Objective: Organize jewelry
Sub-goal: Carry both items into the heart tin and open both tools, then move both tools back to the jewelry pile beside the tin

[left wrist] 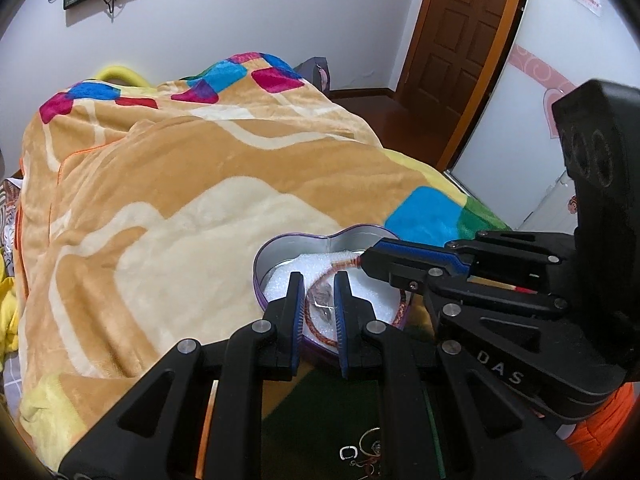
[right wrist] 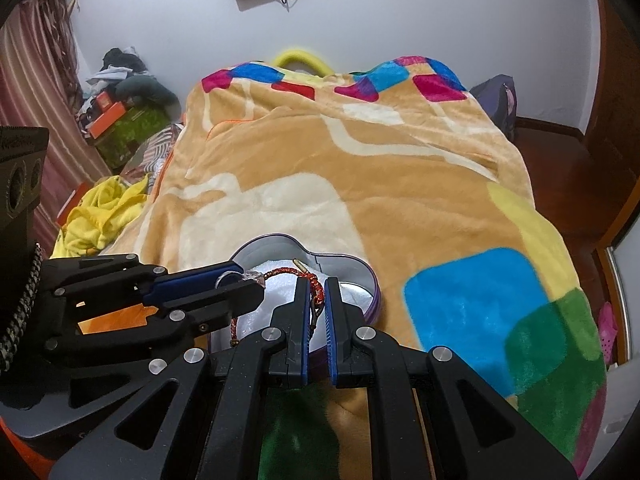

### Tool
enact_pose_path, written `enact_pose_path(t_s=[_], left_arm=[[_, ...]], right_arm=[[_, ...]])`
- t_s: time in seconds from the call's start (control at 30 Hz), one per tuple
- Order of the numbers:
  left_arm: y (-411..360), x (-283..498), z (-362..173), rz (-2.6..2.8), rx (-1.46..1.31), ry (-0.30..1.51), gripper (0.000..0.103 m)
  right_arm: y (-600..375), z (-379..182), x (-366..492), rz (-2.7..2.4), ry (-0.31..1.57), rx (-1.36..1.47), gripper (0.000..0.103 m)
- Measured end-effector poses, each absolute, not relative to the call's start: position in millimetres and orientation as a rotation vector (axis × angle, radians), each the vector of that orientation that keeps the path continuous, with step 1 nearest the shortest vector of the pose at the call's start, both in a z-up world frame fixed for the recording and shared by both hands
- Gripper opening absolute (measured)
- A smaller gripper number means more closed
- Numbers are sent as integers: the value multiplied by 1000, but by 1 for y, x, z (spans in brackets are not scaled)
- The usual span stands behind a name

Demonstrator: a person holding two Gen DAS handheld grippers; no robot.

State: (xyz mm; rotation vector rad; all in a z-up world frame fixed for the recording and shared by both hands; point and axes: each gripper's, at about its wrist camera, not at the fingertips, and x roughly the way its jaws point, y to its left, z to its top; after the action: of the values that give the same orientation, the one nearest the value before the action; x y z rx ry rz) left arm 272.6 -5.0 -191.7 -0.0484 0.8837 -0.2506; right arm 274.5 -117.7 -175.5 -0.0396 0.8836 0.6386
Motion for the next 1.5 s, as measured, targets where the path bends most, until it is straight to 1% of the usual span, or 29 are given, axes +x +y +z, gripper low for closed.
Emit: enact_pose_path(t_s=[0.23, 0.3, 0.37, 0.47, 0.67, 0.8, 0.97, 1.03, 1.1, 1.13, 1.23, 1.3, 1.5], left_arm=[[-2, 269, -185, -250, -59, 866, 13], [-2, 266, -181, -248, -63, 857, 13], [0, 263, -176, -247, -64, 847, 13], [3, 256, -167, -237, -60, 824, 13], [6, 240, -150, -212, -44, 782, 14], [8, 228, -140, -206, -43, 763, 18], [9, 212, -129, -196, -52, 738, 19], [9, 205, -126, -197, -60, 731, 21], [9, 197, -124, -191, -62, 725, 30], [9, 195, -123, -188, -63, 724, 32], [11, 187, -125, -183, -73, 728, 37], [13, 181, -129, -175, -82, 747, 42], [17, 164, -143, -174, -84, 797, 43]], right_arm=[[-116, -175, 274, 632, 882, -51, 8], [-116, -172, 273, 629, 874, -58, 11], [-115, -169, 271, 626, 865, -68, 17], [-115, -162, 266, 624, 846, -80, 21], [-118, -146, 254, 618, 812, -78, 22], [-120, -136, 243, 609, 786, -85, 22], [-123, -123, 224, 610, 749, -80, 22], [-125, -118, 215, 611, 734, -79, 22], [-126, -114, 206, 612, 721, -81, 23], [-127, -112, 202, 613, 716, -82, 25], [-129, -111, 191, 604, 701, -81, 38], [-131, -111, 185, 596, 698, -82, 40], [-135, -119, 173, 581, 716, -84, 40]])
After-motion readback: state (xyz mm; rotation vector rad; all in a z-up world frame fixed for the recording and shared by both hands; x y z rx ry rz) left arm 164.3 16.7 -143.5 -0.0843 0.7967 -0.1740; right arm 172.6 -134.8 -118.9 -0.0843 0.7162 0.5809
